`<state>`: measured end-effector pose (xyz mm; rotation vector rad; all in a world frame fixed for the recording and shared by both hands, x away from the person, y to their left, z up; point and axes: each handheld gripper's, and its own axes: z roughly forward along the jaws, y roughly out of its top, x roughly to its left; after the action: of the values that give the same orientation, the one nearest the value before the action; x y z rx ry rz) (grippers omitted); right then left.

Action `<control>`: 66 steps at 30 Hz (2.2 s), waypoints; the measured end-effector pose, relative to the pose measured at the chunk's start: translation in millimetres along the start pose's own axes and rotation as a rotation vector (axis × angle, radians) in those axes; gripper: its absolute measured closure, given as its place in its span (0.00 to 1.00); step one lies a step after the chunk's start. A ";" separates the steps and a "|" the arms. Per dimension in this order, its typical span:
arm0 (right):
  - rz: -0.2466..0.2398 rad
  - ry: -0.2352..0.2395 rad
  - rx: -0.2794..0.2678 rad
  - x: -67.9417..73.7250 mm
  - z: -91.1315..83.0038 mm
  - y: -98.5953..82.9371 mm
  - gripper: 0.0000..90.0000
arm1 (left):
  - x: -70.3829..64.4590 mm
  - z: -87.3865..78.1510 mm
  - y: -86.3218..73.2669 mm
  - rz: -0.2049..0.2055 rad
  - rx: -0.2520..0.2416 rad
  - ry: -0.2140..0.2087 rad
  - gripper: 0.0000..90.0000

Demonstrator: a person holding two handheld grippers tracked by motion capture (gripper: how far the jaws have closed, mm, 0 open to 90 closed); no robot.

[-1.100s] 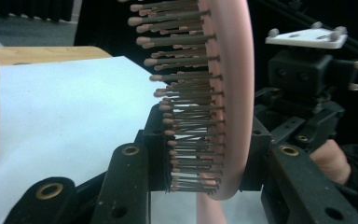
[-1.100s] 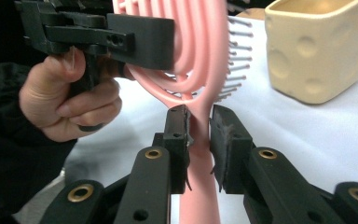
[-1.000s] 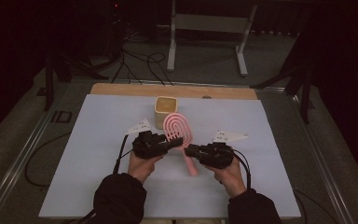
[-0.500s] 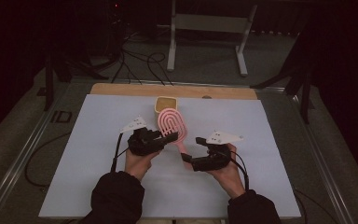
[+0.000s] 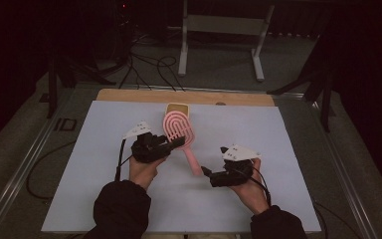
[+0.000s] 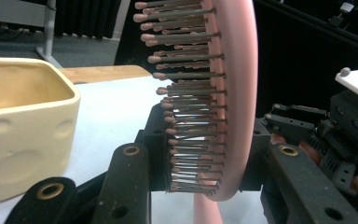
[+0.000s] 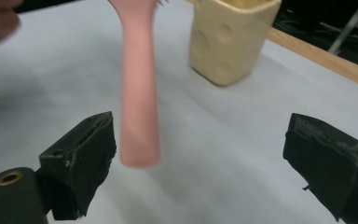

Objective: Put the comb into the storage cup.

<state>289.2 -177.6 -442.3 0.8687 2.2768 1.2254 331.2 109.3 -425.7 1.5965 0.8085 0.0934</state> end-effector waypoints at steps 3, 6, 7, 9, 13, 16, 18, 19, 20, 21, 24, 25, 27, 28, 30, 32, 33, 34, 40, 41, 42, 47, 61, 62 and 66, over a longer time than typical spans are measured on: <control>-0.008 -0.026 0.014 -2.7 -1.8 -4.0 0.10 | 0.8 -1.1 1.7 0.004 -0.003 0.006 0.72; -0.017 -0.044 0.011 -6.4 -5.4 -8.2 0.10 | 1.7 -2.1 3.5 0.001 -0.006 0.015 0.72; -0.012 -0.050 0.005 -7.5 -6.8 -9.4 0.10 | 1.9 -2.5 4.1 0.004 -0.006 0.017 0.72; -0.001 -0.056 0.000 -10.3 -10.3 -11.7 0.10 | 2.4 -3.3 5.5 0.009 -0.007 0.029 0.72; 0.031 -0.057 -0.006 -16.8 -16.7 -16.3 0.10 | 4.2 -5.8 8.6 0.013 -0.009 0.047 0.72; 0.046 -0.060 -0.010 -21.1 -22.0 -19.6 0.10 | 4.8 -7.6 11.0 0.015 -0.015 0.058 0.72; 0.052 -0.058 -0.009 -22.4 -23.7 -20.7 0.10 | 5.0 -8.3 11.9 0.018 -0.014 0.060 0.72; 0.052 -0.057 -0.008 -23.8 -25.0 -22.0 0.10 | 5.1 -9.4 13.9 0.023 -0.019 0.067 0.72; 0.052 -0.057 -0.003 -25.6 -27.7 -25.6 0.10 | 5.1 -9.7 14.9 0.024 -0.021 0.069 0.72; 0.044 -0.063 0.000 -26.5 -29.0 -27.6 0.10 | 5.1 -10.1 15.8 0.026 -0.021 0.073 0.72; 0.056 -0.073 0.000 -27.7 -32.1 -34.3 0.10 | 5.2 -11.1 18.0 0.032 -0.028 0.086 0.72; 0.059 -0.079 0.000 -27.9 -33.0 -36.9 0.10 | 5.3 -11.2 18.5 0.032 -0.031 0.089 0.72; 0.052 -0.088 0.003 -27.8 -35.3 -42.4 0.10 | 5.8 -11.7 19.4 0.031 -0.033 0.092 0.72; 0.059 -0.093 -0.001 -26.9 -36.2 -44.8 0.10 | 6.0 -11.8 19.6 0.031 -0.034 0.093 0.72; 0.050 -0.100 -0.007 -26.3 -38.8 -50.0 0.10 | 6.0 -11.4 19.8 0.030 -0.035 0.095 0.72; 0.059 -0.098 -0.019 -25.7 -41.7 -54.9 0.10 | 5.8 -11.1 19.8 0.034 -0.033 0.098 0.72; 0.059 -0.098 -0.023 -25.7 -43.1 -57.8 0.10 | 5.8 -11.0 20.0 0.035 -0.031 0.098 0.72; 0.069 -0.093 -0.031 -25.4 -44.2 -60.7 0.10 | 5.8 -10.9 20.2 0.036 -0.030 0.098 0.72; 0.111 -0.097 -0.072 -28.0 -51.0 -81.7 0.10 | 5.8 -11.3 21.9 0.040 -0.035 0.104 0.72; 0.122 -0.102 -0.082 -29.2 -52.7 -85.4 0.10 | 6.0 -11.7 22.2 0.039 -0.039 0.105 0.72; 0.139 -0.106 -0.096 -30.3 -54.0 -88.4 0.10 | 6.1 -12.1 22.4 0.037 -0.044 0.106 0.72; 0.136 -0.140 -0.154 -32.0 -60.0 -95.2 0.10 | 7.6 -14.3 24.3 0.030 -0.060 0.109 0.72; 0.147 -0.195 -0.156 -34.6 -58.8 -104.7 0.10 | 12.2 -23.0 31.4 0.041 -0.068 0.133 0.72; 0.147 -0.195 -0.156 -34.6 -58.8 -104.7 0.10 | 12.2 -23.0 31.4 0.041 -0.068 0.133 0.72; 0.137 -0.195 -0.148 -33.6 -56.9 -105.8 0.10 | 12.5 -24.0 38.7 0.054 -0.069 0.147 0.72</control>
<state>244.0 -278.7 -499.6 1.0529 1.9749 1.2878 345.7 137.3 -390.6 1.5600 0.8661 0.2772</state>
